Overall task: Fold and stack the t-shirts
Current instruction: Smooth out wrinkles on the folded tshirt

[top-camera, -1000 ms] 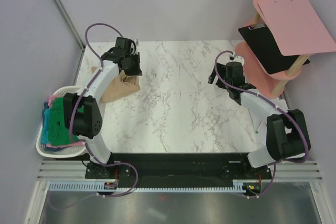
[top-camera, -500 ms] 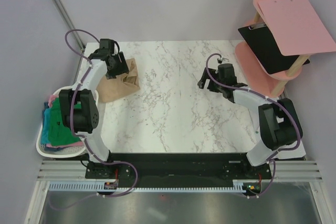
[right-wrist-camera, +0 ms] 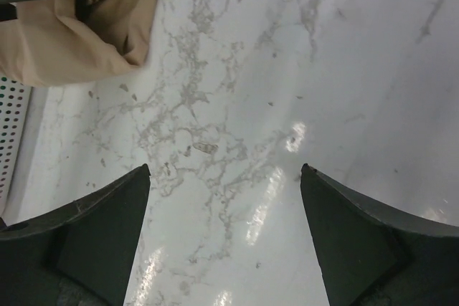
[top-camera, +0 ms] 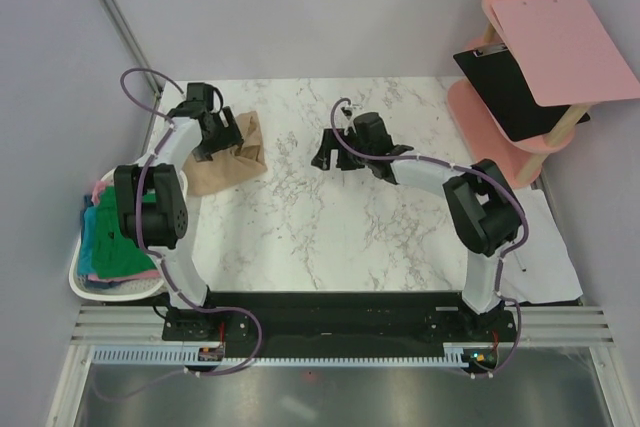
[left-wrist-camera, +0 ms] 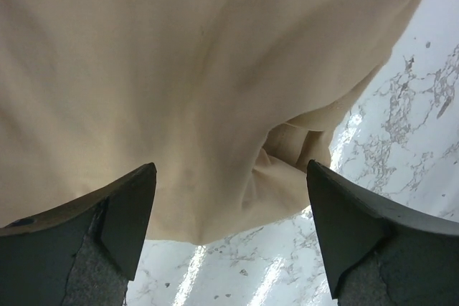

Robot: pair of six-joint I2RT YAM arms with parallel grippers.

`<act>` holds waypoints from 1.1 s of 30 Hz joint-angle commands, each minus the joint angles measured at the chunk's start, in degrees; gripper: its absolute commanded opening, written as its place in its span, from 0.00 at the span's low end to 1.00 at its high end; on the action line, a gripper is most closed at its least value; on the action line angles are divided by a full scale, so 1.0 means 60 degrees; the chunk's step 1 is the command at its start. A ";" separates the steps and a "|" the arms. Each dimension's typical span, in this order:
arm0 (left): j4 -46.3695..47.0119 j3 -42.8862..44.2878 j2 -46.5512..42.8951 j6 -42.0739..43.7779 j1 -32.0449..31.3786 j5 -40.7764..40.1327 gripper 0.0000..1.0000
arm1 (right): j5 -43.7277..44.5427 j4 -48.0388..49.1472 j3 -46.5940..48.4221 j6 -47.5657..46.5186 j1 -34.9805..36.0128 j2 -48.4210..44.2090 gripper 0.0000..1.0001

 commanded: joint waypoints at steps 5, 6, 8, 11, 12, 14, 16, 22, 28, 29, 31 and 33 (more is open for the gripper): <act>0.1156 -0.0575 0.0308 -0.0605 0.0621 0.1264 0.89 | -0.0666 0.0600 0.2319 0.0349 0.0772 0.1654 0.90; 0.1171 -0.0473 0.0469 -0.0546 0.0606 0.1439 0.88 | -0.0651 0.0615 0.2334 0.0363 0.0802 0.1727 0.90; 0.1171 -0.0443 0.0821 -0.0473 0.0548 0.1952 0.86 | -0.0651 0.0702 0.2334 0.0422 0.0831 0.1786 0.91; 0.1200 -0.0486 0.1070 -0.0341 0.0167 0.2042 0.85 | -0.0724 0.0746 0.2451 0.0495 0.0846 0.1991 0.91; 0.1215 -0.0530 0.1114 -0.0297 0.0152 0.1998 0.85 | -0.0753 0.0776 0.2480 0.0524 0.0846 0.2035 0.91; 0.1244 -0.0589 0.1188 -0.0209 -0.0375 0.1940 0.85 | -0.0768 0.0921 0.2582 0.0597 0.0890 0.2093 0.91; 0.1317 -0.0808 0.1130 -0.0267 -0.0507 0.1881 0.85 | -0.0798 0.0981 0.2772 0.0598 0.0963 0.2254 0.91; 0.1640 -0.1731 -0.0143 -0.0224 -0.0507 0.1662 0.87 | -0.0871 0.1054 0.4089 0.0598 0.1182 0.2986 0.88; 0.1625 -0.2332 -0.1679 -0.0253 -0.0507 0.1588 0.89 | -0.0885 0.0835 0.5319 0.0452 0.1300 0.3806 0.85; 0.1625 -0.2477 -0.1857 -0.0253 -0.0507 0.1544 0.90 | -0.0929 0.0689 0.5482 0.0451 0.1329 0.3924 0.84; 0.1611 -0.2610 -0.2397 -0.0253 -0.0507 0.1456 0.91 | -0.1119 0.0601 0.5789 0.0437 0.1373 0.4261 0.77; 0.1610 -0.2757 -0.2722 -0.0267 -0.0493 0.1354 0.92 | -0.1164 0.0512 0.5850 0.0480 0.1403 0.4451 0.69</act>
